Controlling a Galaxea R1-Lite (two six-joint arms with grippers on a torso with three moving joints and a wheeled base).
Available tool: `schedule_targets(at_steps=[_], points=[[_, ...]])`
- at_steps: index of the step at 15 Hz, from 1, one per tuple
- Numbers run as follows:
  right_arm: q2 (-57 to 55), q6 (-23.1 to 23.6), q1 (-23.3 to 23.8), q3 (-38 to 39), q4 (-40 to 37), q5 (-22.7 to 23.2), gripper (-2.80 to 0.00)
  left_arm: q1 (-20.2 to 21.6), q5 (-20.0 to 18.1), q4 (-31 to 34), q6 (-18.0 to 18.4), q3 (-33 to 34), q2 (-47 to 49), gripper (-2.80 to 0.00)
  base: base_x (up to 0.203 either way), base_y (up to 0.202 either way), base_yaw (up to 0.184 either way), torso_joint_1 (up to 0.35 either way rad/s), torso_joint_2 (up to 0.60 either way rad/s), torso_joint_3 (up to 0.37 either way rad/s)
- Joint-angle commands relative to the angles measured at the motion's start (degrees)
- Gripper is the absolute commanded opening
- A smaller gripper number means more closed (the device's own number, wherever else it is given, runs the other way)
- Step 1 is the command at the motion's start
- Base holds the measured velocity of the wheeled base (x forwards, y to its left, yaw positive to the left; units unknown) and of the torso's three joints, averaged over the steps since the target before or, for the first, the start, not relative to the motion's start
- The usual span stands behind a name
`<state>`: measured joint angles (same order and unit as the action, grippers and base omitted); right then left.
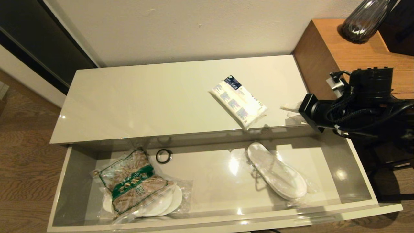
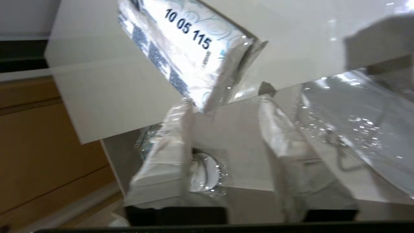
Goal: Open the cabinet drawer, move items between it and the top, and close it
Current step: Pick up the tissue on the table
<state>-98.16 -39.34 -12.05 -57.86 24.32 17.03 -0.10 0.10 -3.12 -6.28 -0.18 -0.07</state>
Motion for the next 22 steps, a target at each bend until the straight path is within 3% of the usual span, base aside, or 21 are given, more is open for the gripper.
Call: schedule_targets(at_steps=[1, 5, 12, 22], points=[[-3.5, -2.0, 0.3, 0.6, 2.4, 1.6, 0.0, 0.0, 0.1, 0.0, 0.0, 0.0, 0.1, -2.8, 0.0, 0.0, 0.0, 0.0, 0.0, 0.0], [-9.2, -5.8, 0.3, 3.1, 11.0, 2.3, 0.0, 0.0, 0.1, 0.0, 0.0, 0.0, 0.1, -2.8, 0.0, 0.0, 0.0, 0.0, 0.0, 0.0], [-15.9, -8.6, 0.3, 3.2, 24.3, 7.7, 0.0, 0.0, 0.0, 0.0, 0.0, 0.0, 0.1, -2.8, 0.0, 0.0, 0.0, 0.0, 0.0, 0.0], [-22.1, -8.8, 0.3, -0.2, 27.3, 7.5, 0.0, 0.0, 0.0, 0.0, 0.0, 0.0, 0.1, -2.8, 0.0, 0.0, 0.0, 0.0, 0.0, 0.0]])
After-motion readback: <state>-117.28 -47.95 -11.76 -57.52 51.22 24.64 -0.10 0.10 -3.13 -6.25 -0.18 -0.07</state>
